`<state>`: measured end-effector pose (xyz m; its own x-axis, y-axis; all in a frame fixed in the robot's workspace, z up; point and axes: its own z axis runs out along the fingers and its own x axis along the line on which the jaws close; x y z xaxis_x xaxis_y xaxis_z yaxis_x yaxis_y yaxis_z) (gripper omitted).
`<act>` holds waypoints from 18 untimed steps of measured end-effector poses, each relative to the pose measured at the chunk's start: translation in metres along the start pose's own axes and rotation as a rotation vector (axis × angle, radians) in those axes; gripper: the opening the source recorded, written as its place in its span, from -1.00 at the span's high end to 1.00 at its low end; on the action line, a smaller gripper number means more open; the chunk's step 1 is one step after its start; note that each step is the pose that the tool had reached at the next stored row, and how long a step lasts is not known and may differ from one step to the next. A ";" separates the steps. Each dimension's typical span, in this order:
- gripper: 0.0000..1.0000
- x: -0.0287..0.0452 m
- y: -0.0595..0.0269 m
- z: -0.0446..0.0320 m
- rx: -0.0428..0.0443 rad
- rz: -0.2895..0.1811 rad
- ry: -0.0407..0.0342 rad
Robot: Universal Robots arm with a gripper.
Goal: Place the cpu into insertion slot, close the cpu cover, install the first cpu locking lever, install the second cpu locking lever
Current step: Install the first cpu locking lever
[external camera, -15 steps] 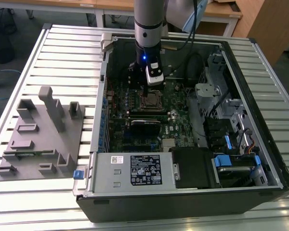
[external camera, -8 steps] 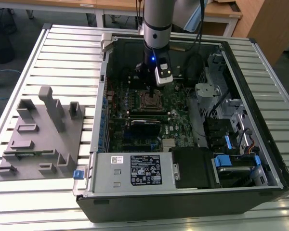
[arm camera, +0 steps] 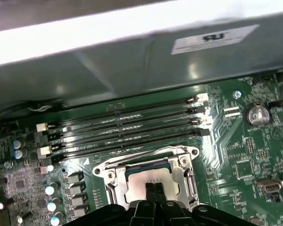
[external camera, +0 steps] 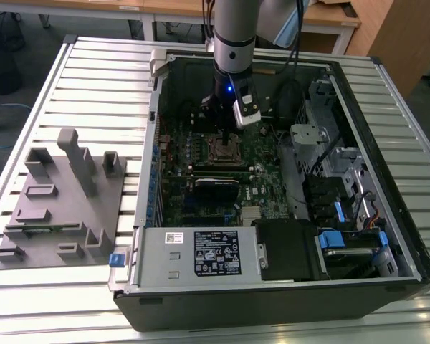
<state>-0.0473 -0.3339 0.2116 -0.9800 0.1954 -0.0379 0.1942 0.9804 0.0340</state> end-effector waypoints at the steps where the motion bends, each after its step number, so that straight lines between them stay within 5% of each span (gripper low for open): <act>1: 0.80 0.0003 0.0000 0.0001 -0.0003 -0.002 -0.0001; 9: 0.80 0.0001 0.0002 -0.0100 -0.0005 -0.002 -0.0001; 18: 0.80 0.0001 0.0002 -0.0101 -0.0012 -0.018 0.0006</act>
<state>-0.0478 -0.3340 0.2216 -0.9834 0.1776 -0.0378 0.1763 0.9837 0.0345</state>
